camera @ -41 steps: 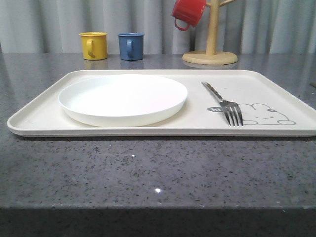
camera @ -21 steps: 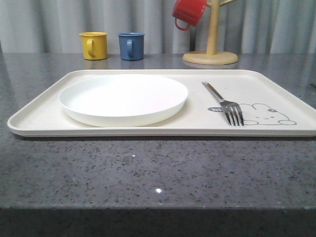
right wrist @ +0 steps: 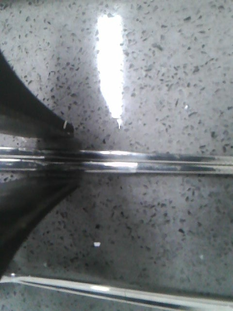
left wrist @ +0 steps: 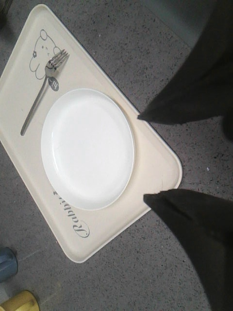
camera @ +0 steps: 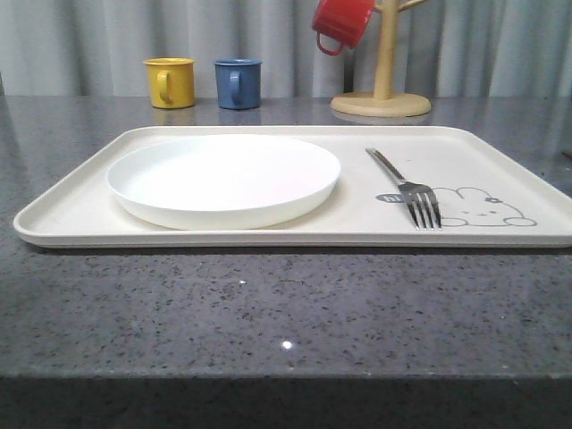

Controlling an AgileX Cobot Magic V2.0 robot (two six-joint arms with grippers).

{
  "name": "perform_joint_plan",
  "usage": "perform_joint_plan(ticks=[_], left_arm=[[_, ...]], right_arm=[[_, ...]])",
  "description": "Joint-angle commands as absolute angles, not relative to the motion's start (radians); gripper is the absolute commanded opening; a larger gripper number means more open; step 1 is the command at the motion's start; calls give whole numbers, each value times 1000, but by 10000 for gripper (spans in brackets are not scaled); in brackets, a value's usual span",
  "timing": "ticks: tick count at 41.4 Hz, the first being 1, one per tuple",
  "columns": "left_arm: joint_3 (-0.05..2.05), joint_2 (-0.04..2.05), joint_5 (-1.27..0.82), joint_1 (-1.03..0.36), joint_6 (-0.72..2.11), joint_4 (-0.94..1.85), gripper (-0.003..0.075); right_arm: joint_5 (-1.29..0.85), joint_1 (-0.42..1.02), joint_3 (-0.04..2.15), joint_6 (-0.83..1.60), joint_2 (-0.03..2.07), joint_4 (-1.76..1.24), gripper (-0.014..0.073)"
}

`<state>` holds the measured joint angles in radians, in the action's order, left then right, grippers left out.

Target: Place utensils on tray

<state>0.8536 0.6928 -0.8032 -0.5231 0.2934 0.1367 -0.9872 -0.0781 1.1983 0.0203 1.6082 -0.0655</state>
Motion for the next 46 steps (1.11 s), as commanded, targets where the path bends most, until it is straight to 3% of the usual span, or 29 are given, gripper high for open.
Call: perform_joint_plan(ticks=[1,6,20,30,36,46], left_arm=[[878,695,-731,-526,287,148,302],[878,695,-731,-526,287,148,302],[878,695,-731,-526,287,148,302],[878,695,-731,-526,287,148,302],[878,695,-731,-526,287,148,302],[878,695,-731,-526,287,148,302]], right_arm=[[-980,-85,1220,28,1570,-69,127],[-980,-85,1220,28,1570,-69,72],[-1094,-72,1309,28,1555,-114,70],[-1190,117,1446,22,1551,-160,70],[-1139,238,1479,-113,1562,-164,70],[-1102,270,1479,-278,1647,-164,70]])
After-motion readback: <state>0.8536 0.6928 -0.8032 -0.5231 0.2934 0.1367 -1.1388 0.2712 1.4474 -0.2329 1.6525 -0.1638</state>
